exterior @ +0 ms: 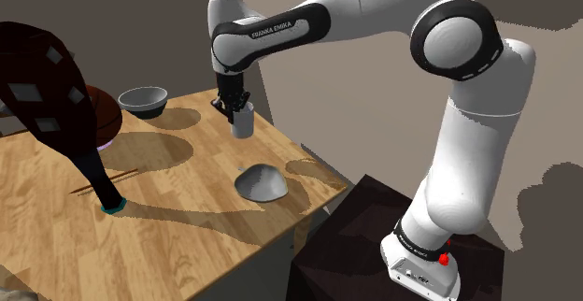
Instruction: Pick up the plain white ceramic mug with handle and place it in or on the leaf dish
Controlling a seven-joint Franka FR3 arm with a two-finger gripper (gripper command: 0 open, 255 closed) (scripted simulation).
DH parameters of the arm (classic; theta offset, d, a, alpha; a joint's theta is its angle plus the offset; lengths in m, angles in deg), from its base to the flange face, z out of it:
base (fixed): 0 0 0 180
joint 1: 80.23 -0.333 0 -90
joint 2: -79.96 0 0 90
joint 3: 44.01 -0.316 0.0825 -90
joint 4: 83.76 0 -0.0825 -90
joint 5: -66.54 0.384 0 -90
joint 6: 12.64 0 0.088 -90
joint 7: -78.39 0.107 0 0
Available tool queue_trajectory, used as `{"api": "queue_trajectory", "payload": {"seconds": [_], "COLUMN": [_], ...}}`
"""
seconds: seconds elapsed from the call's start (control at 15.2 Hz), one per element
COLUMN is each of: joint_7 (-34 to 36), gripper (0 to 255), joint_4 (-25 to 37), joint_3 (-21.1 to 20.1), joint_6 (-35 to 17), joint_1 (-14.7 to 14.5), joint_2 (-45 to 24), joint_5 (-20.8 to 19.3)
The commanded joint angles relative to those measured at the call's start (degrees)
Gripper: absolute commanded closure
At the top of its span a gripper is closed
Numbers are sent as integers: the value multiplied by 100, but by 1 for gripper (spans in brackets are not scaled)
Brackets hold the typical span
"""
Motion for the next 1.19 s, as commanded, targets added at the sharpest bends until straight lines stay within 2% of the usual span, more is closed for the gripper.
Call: {"api": "queue_trajectory", "payload": {"seconds": [0.0,0.59,1.12], "joint_7": [154,797,838], "gripper": [255,255,255], "joint_4": [-448,-2097,-2507], "joint_3": [-67,-432,-448], "joint_6": [-84,-219,-833], "joint_1": [-82,-454,-456], "joint_2": [365,1888,1681], "joint_5": [23,254,211]}}
